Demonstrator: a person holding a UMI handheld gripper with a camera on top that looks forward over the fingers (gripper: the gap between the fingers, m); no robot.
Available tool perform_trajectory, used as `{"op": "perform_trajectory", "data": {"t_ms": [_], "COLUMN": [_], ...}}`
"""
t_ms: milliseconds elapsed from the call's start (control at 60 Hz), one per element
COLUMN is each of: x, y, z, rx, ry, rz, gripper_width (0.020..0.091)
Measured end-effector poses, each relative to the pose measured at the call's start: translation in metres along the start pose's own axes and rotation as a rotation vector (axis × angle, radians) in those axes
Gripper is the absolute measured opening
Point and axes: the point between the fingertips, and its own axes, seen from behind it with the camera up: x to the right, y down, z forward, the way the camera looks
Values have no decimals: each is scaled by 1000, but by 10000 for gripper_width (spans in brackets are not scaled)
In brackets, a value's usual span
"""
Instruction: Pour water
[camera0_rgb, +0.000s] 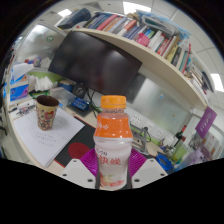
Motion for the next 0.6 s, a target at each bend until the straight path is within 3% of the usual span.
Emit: {"op": "perform_trajectory", "data": {"t_ms": [367, 600], "x": [-36, -73], "y": [-106, -133], "z": [57, 77], "rx": [19, -20], "ry": [-66, -38], "rz": [-834, -1262], "gripper_width": [358, 356]}}
